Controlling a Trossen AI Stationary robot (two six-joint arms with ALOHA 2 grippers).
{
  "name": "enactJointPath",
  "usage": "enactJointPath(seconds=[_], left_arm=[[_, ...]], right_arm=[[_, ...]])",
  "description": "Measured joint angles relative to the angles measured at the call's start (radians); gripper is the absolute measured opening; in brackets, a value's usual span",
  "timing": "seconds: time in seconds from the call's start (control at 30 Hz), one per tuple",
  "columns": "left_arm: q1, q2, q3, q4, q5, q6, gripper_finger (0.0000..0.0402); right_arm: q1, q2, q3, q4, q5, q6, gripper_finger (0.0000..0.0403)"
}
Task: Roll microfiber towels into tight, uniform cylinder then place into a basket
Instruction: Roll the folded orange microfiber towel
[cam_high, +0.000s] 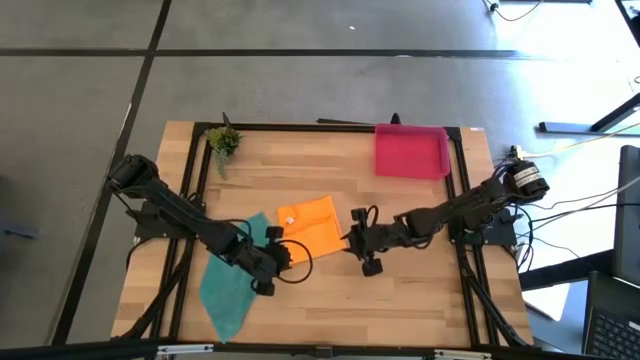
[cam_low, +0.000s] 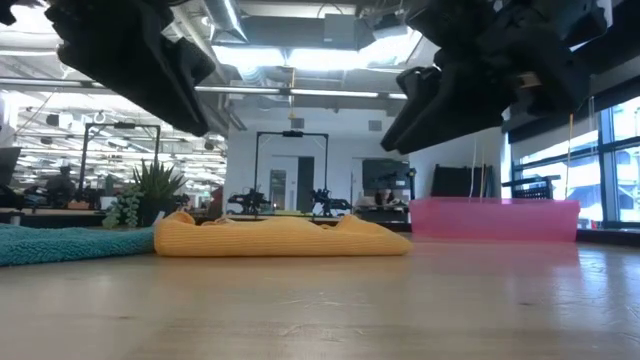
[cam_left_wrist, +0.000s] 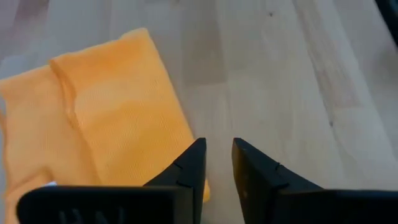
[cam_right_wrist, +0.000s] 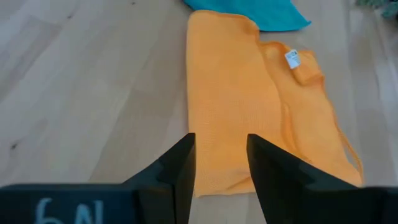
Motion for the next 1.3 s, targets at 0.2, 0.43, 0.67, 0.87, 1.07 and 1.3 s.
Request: enactJointPath(seconds=[0.2, 0.43, 0.67, 0.87, 1.07, 1.3], left_arm=[[0.004, 0.0, 0.0, 0.004, -0.055, 0.0, 0.0103], [0.003, 0.027, 0.0, 0.01, -0.055, 0.007, 0.0113], [-0.001, 0.086, 0.0, 0.021, -0.046, 0.033, 0.0114], [-0.001, 0.095, 0.0, 0.024, -0.046, 0.034, 0.0114], [-0.001, 0.095, 0.0, 0.021, -0.046, 0.034, 0.0114], [-0.001, 0.095, 0.0, 0.014, -0.046, 0.033, 0.0114]], right_arm=[[0.005, 0.0, 0.0, 0.0, 0.0, -0.003, 0.0145], [0.004, 0.006, 0.001, 0.0, -0.037, -0.082, 0.0145], [0.0, 0.122, 0.002, 0.054, -0.053, -0.191, 0.0145], [-0.041, 0.23, 0.002, 0.162, -0.053, -0.267, 0.0145], [-0.084, 0.281, 0.002, 0.18, -0.058, -0.263, 0.0145], [-0.102, 0.31, 0.005, 0.209, -0.087, -0.23, 0.0139]])
